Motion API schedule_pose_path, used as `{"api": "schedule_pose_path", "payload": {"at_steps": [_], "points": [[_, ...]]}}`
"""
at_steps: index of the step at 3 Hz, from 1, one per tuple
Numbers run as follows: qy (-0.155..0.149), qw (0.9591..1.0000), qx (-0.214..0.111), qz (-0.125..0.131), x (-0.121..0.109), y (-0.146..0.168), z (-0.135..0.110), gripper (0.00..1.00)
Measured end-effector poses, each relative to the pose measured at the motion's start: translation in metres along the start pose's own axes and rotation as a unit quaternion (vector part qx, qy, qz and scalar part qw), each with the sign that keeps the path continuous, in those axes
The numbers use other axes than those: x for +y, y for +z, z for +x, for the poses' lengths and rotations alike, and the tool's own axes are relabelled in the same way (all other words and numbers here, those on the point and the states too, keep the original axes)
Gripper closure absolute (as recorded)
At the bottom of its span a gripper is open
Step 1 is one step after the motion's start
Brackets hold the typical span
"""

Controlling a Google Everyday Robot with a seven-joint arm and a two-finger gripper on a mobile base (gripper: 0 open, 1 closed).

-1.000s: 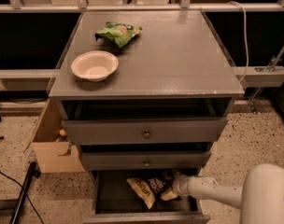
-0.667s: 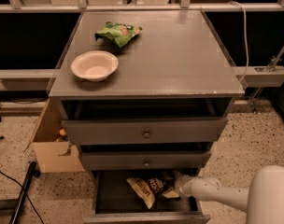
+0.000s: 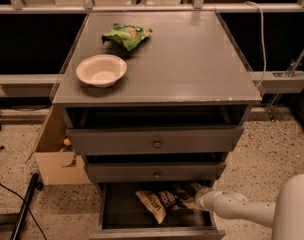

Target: Place brown chip bag into bottom drawer

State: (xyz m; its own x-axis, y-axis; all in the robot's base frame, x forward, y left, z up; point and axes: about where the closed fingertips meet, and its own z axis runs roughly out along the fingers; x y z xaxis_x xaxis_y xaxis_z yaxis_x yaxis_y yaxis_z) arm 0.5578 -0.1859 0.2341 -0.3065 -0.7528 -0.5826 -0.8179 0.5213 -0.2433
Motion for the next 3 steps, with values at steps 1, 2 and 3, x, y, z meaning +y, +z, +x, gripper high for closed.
{"api": "schedule_pose_path", "payload": {"at_steps": [1, 2, 3], "points": [[0.005, 0.9992, 0.012, 0.037, -0.022, -0.038, 0.008, 0.6], [0.01, 0.9974, 0.024, 0.066, -0.035, -0.063, 0.011, 0.83], [0.029, 0.9928, 0.035, 0.111, -0.053, -0.092, 0.014, 1.0]]}}
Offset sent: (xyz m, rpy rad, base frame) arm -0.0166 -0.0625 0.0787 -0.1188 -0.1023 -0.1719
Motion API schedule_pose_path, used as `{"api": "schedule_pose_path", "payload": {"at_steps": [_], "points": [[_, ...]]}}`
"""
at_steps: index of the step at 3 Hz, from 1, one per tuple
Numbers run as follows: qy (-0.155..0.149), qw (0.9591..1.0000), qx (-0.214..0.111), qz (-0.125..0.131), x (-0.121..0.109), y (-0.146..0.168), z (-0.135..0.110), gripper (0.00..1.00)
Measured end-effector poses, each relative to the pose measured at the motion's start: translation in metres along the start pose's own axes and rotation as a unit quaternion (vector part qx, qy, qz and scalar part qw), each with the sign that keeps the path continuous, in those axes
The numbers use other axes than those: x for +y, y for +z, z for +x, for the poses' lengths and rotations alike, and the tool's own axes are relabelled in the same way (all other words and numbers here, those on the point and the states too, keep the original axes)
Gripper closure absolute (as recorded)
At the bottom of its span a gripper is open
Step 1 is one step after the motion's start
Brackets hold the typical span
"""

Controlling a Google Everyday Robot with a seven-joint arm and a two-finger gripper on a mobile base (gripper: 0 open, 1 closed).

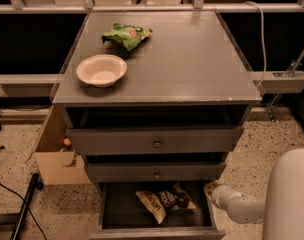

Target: Place brown chip bag into bottom drawer

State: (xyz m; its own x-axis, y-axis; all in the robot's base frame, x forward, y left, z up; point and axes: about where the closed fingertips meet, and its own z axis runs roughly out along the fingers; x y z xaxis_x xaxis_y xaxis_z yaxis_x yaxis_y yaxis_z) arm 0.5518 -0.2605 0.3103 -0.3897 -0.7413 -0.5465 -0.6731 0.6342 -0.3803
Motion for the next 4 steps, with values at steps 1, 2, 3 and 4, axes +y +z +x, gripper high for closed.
{"api": "schedule_pose_path", "payload": {"at_steps": [1, 2, 3, 4], "points": [[-0.001, 1.0, 0.0, 0.0, 0.0, 0.0, 0.0, 1.0], [-0.004, 0.9999, 0.013, 0.007, -0.01, -0.007, 0.006, 1.0], [-0.007, 0.9989, 0.034, 0.03, -0.029, -0.025, 0.015, 1.0], [-0.004, 0.9963, 0.062, 0.06, -0.055, -0.045, 0.026, 1.0]]}}
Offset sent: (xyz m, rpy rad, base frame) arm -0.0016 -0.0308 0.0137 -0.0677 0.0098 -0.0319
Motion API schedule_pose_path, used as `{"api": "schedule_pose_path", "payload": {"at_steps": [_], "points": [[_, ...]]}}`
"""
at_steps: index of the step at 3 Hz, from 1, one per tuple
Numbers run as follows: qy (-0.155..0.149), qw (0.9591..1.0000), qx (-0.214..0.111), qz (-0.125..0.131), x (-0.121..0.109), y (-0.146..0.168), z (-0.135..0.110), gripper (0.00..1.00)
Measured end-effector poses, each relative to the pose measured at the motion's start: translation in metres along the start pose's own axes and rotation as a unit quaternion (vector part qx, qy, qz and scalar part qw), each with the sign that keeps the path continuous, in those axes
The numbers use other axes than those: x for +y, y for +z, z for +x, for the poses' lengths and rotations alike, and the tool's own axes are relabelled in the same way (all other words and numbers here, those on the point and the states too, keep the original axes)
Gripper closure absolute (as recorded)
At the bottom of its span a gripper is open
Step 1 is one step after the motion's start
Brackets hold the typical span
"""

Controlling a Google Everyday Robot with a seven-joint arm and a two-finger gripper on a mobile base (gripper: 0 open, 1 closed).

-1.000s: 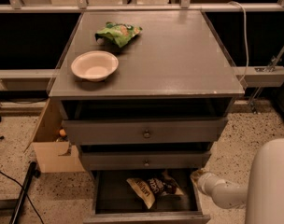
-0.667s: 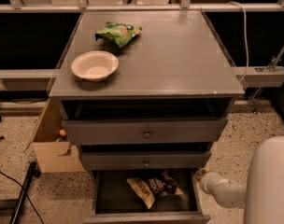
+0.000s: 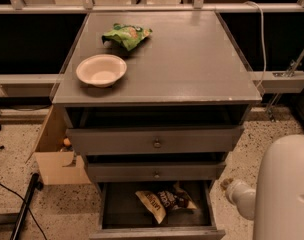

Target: Place brown chip bag into bottom drawer

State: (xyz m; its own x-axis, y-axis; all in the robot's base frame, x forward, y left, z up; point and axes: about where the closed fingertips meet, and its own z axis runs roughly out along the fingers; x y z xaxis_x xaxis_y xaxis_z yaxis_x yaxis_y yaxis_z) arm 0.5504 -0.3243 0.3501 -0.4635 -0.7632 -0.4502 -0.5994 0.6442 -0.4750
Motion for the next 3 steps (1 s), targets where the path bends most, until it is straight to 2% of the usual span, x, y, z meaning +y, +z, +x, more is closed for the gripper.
{"api": "schedule_pose_path", "payload": {"at_steps": [1, 2, 3], "points": [[0.007, 0.9988, 0.031, 0.037, -0.035, -0.011, 0.021, 1.0], [0.008, 0.9976, 0.036, 0.058, -0.066, -0.008, 0.028, 1.0], [0.021, 0.9979, 0.022, 0.057, -0.094, 0.0, 0.037, 1.0]]}}
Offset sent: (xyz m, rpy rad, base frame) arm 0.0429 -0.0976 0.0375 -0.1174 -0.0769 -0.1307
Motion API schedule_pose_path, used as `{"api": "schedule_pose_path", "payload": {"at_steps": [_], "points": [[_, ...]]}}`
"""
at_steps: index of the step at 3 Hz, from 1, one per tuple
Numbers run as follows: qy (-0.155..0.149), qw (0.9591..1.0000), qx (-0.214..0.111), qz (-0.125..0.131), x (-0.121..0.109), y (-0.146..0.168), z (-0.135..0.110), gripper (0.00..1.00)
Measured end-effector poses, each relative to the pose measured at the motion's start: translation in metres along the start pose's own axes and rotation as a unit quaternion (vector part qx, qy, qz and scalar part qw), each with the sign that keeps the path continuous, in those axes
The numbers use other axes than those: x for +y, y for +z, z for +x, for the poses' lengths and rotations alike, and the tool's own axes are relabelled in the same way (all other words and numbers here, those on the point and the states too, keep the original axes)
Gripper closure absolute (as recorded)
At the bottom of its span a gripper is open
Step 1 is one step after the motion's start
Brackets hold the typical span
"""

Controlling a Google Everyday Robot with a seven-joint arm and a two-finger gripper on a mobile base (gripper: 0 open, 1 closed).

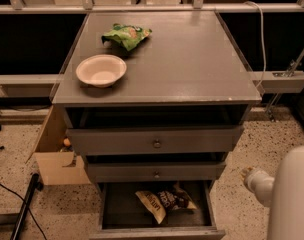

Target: Place brown chip bag into bottom drawer

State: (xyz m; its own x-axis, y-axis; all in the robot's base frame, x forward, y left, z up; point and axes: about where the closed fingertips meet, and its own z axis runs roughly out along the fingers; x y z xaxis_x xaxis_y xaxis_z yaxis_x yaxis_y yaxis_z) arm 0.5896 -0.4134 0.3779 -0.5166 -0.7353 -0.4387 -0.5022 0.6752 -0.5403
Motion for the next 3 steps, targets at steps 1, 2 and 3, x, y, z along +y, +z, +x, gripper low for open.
{"api": "schedule_pose_path", "payload": {"at_steps": [1, 2, 3], "points": [[-0.024, 0.9994, -0.021, -0.013, -0.048, 0.018, -0.006, 1.0], [-0.022, 0.9994, -0.024, -0.013, -0.049, 0.024, -0.007, 1.0], [-0.017, 0.9993, -0.033, -0.006, -0.059, 0.04, -0.01, 1.0]]}}
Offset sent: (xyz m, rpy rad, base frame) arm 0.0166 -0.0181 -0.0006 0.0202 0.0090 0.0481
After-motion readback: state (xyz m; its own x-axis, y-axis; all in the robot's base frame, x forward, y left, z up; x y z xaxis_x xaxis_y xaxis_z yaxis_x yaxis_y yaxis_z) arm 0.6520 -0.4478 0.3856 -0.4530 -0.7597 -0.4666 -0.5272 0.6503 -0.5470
